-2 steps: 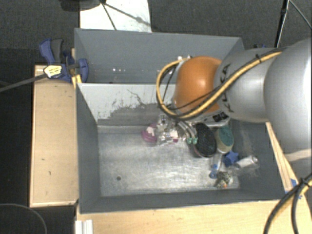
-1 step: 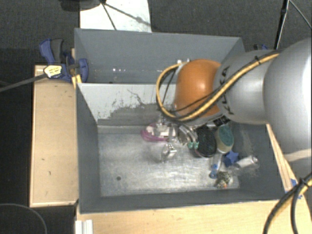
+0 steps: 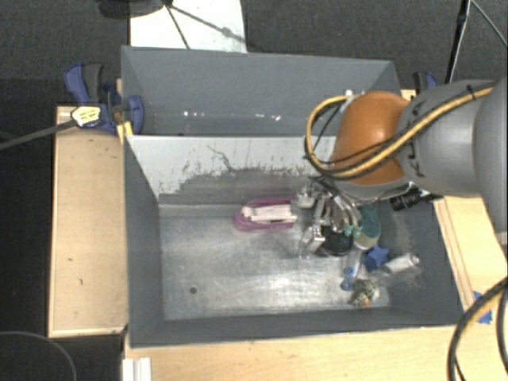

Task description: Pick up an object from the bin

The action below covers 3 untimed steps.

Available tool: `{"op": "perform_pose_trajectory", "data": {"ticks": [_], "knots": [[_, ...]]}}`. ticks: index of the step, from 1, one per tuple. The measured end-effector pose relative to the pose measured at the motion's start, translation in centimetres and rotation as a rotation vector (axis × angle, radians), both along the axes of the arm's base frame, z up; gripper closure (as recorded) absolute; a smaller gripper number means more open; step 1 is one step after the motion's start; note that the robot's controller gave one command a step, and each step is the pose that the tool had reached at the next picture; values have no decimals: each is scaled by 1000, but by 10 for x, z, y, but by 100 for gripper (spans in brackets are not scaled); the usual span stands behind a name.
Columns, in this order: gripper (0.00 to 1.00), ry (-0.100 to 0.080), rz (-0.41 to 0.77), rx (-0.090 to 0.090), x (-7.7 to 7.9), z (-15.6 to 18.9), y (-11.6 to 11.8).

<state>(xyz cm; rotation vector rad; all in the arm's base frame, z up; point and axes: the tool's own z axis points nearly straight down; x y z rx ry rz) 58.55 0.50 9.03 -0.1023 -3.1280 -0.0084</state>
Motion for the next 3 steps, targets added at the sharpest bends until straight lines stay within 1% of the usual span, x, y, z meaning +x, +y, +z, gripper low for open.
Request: {"op": "perform_pose_trajectory", "data": {"ticks": [1,2,3], "knots": [[0,-20,-20,4,-20,0,-139],[0,-23,24,14,-18,-9,-144],[0,-42,85,2,-25,-9,-142]]}}
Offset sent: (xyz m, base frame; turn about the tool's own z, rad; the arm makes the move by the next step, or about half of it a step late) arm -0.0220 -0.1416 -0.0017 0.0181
